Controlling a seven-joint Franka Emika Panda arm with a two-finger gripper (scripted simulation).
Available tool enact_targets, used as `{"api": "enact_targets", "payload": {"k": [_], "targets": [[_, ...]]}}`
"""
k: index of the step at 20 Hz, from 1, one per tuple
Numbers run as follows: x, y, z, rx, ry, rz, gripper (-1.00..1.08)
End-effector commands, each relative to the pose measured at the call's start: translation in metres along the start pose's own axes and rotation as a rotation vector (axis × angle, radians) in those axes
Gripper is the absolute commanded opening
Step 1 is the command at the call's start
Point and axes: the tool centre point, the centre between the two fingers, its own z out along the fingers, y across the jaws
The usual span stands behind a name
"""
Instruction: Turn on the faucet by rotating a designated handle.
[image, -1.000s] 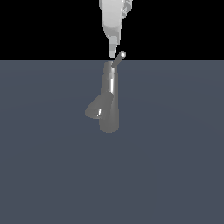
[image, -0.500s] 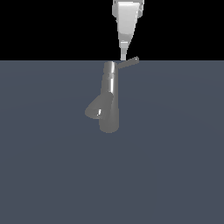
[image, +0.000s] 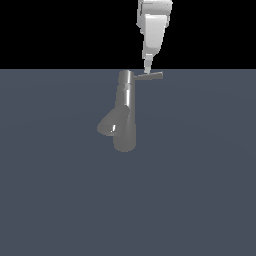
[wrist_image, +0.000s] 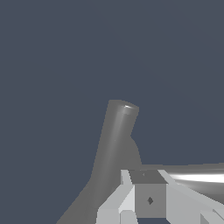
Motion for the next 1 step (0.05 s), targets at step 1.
{"api": "enact_targets", "payload": {"k": [1], "targets": [[0.0359, -0.0003, 0.0056, -0.008, 0.008, 0.049, -1.00]]}}
